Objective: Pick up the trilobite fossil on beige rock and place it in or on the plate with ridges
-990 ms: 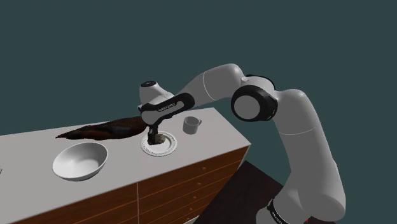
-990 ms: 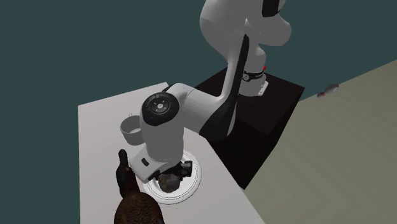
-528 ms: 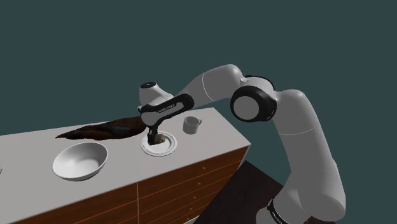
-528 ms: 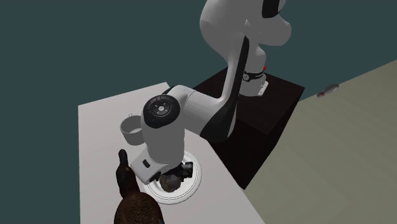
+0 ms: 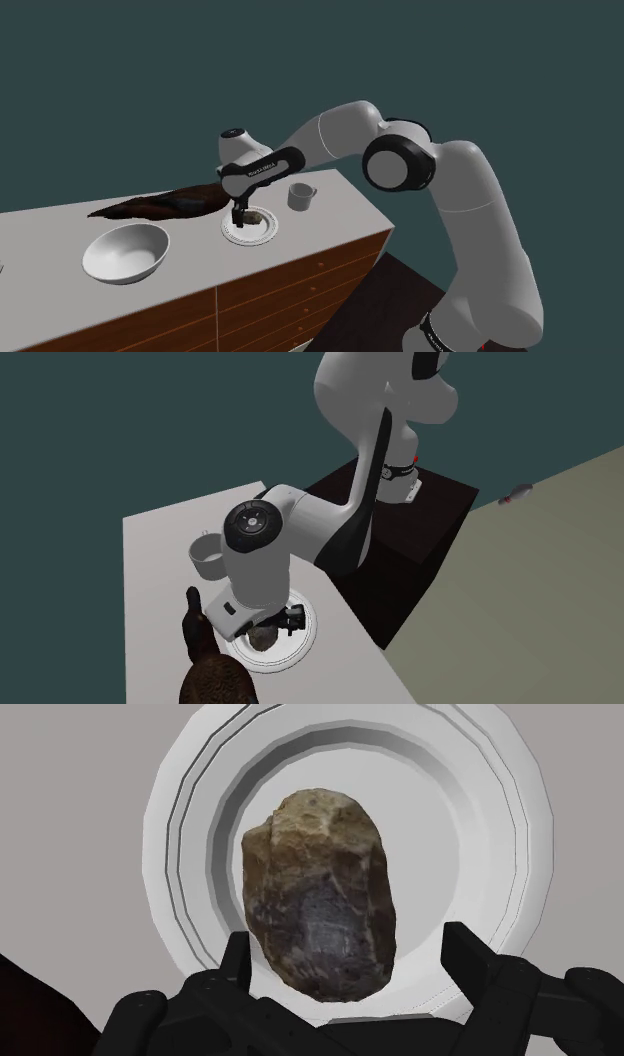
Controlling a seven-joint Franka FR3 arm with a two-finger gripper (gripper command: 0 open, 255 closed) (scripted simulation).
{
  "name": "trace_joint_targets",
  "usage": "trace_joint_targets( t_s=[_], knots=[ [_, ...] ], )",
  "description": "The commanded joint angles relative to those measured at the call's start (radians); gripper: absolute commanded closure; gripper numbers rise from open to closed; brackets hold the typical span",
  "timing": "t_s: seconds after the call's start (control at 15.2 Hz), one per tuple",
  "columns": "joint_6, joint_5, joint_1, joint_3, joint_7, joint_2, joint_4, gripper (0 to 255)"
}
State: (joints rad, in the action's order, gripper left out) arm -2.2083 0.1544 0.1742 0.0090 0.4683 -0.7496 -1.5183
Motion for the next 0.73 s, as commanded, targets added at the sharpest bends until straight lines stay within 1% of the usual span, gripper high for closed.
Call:
trace_joint_targets(
  t_s=[0.0,0.13,0.66],
  knots=[
    [0.032,-0.002,0.003,0.002,0.001,0.03,0.002,0],
    [0.075,-0.005,0.006,0.005,0.003,0.06,0.014,0],
    [0.075,-0.005,0.006,0.005,0.003,0.06,0.014,0]
  ],
)
